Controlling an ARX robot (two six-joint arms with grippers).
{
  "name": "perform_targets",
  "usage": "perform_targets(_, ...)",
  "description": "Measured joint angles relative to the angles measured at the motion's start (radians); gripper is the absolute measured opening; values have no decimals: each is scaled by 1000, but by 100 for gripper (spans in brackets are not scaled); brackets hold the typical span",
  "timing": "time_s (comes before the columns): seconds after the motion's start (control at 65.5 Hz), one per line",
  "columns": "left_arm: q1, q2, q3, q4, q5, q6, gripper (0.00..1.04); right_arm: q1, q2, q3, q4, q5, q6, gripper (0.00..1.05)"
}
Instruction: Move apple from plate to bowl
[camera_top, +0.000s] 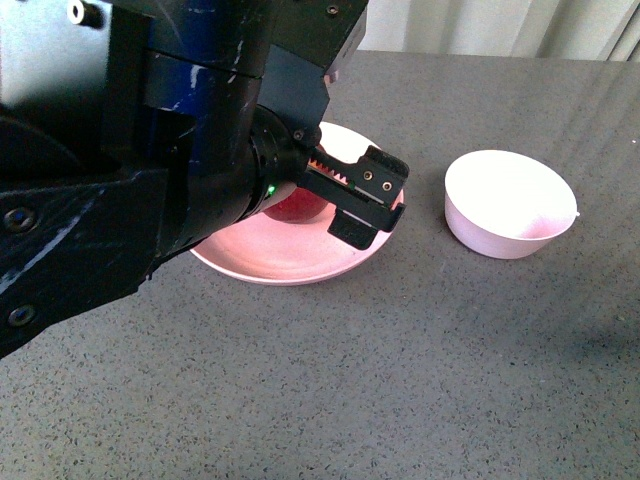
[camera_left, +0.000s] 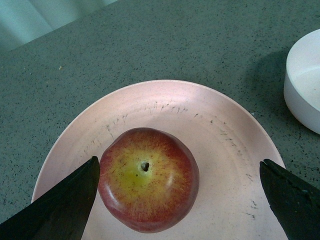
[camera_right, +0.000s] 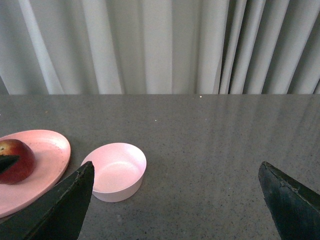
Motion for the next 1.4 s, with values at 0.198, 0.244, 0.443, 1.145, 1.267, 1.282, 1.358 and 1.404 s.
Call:
perform_targets(0.198, 18, 36, 42, -34, -11, -6, 96, 0, 0, 0, 0, 0, 0, 96)
perform_targets(0.244, 23, 43, 48, -45, -12, -16, 96, 0, 0, 0, 0, 0, 0, 96)
perform_targets(0.443, 48, 76, 72, -83, -22, -66, 96, 0, 0, 0, 0, 0, 0, 96)
perform_targets(1.145, 56, 98, 100, -134, -7, -152, 71, 0, 0, 0, 0, 0, 0, 96)
perform_targets(1.267, 37, 79, 93, -134, 4, -160, 71, 0, 0, 0, 0, 0, 0, 96)
perform_targets(1.282, 34, 76, 93, -134, 5, -163, 70, 0, 0, 0, 0, 0, 0, 96)
perform_targets(1.358, 9, 54, 96, -145, 23, -179, 70, 0, 0, 0, 0, 0, 0, 96)
perform_targets(1.404, -9, 43, 103, -152, 32, -188, 70, 0, 0, 0, 0, 0, 0, 96)
